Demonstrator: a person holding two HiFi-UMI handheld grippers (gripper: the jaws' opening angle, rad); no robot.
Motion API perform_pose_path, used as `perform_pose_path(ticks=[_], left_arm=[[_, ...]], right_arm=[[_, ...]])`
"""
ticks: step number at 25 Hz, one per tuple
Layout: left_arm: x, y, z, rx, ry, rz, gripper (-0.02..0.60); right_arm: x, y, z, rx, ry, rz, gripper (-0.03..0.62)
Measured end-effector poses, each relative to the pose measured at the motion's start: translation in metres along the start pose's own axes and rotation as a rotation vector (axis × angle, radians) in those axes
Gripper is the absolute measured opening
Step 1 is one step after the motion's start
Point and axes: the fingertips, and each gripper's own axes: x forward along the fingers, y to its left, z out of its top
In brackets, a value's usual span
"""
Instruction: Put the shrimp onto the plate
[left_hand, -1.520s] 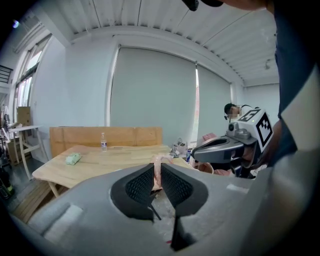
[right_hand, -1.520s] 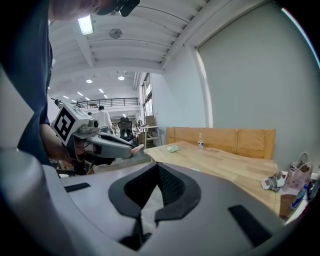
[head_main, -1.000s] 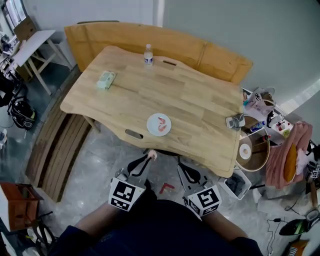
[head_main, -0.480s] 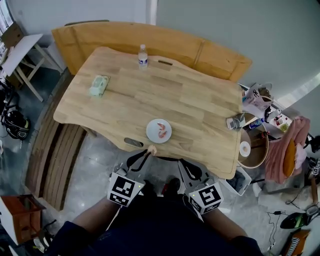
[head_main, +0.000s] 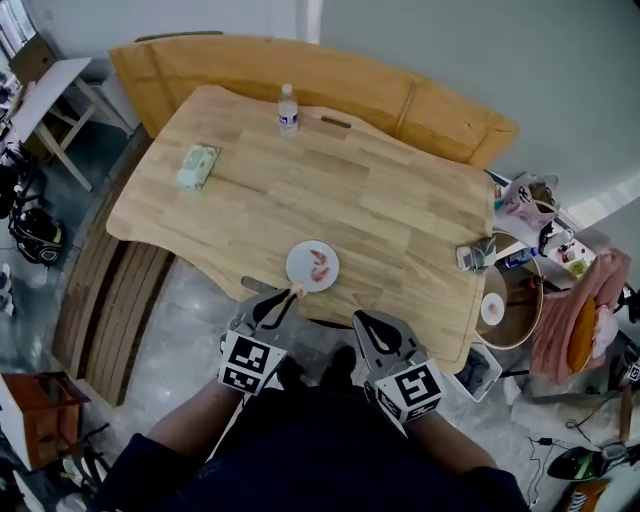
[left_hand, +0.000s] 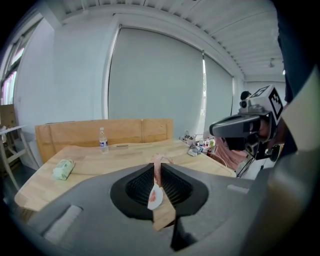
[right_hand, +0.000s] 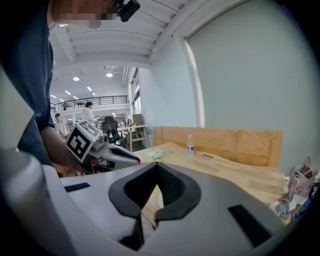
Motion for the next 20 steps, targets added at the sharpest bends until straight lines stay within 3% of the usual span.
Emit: perform_pose_path(ticks=[13, 20], left_arm=[[0.083, 0.032, -0.051, -0.008, 0.085, 0.074, 0.046], [0.13, 0.04, -0.105, 0.001, 0.192, 0.081, 0.046]], right_arm=[[0.014, -0.041, -0.019, 0.03, 0.042, 0.04, 0.009], [0.01, -0.055, -0.031, 0.038, 0.075, 0.022, 0.009]])
